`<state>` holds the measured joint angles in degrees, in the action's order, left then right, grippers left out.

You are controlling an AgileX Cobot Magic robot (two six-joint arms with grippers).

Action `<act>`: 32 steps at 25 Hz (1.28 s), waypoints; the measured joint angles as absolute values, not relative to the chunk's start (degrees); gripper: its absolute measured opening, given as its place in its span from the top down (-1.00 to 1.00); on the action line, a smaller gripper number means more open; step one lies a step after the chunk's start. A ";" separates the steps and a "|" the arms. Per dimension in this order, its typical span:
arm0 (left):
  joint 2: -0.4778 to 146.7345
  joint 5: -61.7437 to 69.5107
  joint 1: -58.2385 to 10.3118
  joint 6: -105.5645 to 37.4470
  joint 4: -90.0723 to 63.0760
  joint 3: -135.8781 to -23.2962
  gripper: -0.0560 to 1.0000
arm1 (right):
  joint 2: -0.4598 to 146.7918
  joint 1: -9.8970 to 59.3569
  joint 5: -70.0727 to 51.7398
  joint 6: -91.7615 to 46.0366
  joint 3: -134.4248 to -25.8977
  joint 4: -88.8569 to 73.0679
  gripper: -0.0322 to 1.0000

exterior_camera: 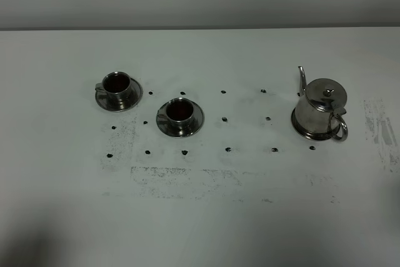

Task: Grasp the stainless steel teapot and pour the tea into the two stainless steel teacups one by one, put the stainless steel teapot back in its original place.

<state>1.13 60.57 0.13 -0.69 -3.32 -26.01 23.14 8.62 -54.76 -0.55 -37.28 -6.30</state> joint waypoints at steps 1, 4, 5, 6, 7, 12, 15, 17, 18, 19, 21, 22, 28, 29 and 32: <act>1.13 60.57 0.13 -0.74 -3.32 -26.01 0.01 | 21.53 8.62 -57.09 -0.55 -37.21 -6.01 0.61; 1.13 60.57 0.13 -0.74 -3.32 -26.01 0.01 | 16.88 8.62 -62.84 -0.55 -36.91 -3.01 0.62; 1.13 60.57 0.13 -0.74 -3.32 -26.01 0.01 | 15.83 8.62 -64.08 -0.55 -36.69 -1.58 0.63; 1.13 60.57 0.13 -0.74 -3.32 -26.01 0.01 | 14.64 8.62 -64.70 -0.55 -36.19 -0.43 0.63; 1.13 60.57 0.13 -0.74 -3.32 -26.01 0.01 | 13.50 8.62 -64.95 -0.55 -35.44 0.00 0.63; 1.13 60.57 0.13 -0.74 -3.32 -26.01 0.01 | 9.31 8.54 -64.30 -0.32 -30.14 -0.30 0.63; 1.13 60.57 0.13 -0.74 -3.32 -26.01 0.01 | 7.49 7.47 -63.98 1.42 -29.96 0.70 0.63; 1.13 60.57 0.13 -0.74 -3.32 -26.01 0.01 | 6.09 6.33 -63.82 2.67 -29.96 1.93 0.63; 1.13 60.57 0.13 -0.74 -3.32 -26.01 0.01 | 5.43 5.70 -63.78 2.92 -29.96 2.22 0.63; 1.13 60.57 0.13 -0.74 -3.32 -26.01 0.01 | 4.89 5.11 -63.78 3.13 -29.96 2.38 0.63; 1.13 60.57 0.13 -0.74 -3.32 -26.01 0.01 | 3.79 4.39 -63.78 3.33 -29.96 2.57 0.63; 1.13 60.57 0.13 -0.74 -3.32 -26.01 0.01 | 3.35 4.16 -63.78 3.33 -29.96 2.56 0.63; 1.13 60.57 0.13 -0.74 -3.32 -26.01 0.01 | 2.44 4.05 -63.78 3.52 -29.96 2.56 0.63; 1.13 60.57 0.13 -0.74 -3.32 -26.01 0.01 | 2.42 4.05 -63.78 3.52 -29.96 2.56 0.63; 1.13 60.57 0.13 -0.74 -3.32 -26.01 0.01 | 2.42 4.05 -63.78 3.56 -29.96 2.56 0.63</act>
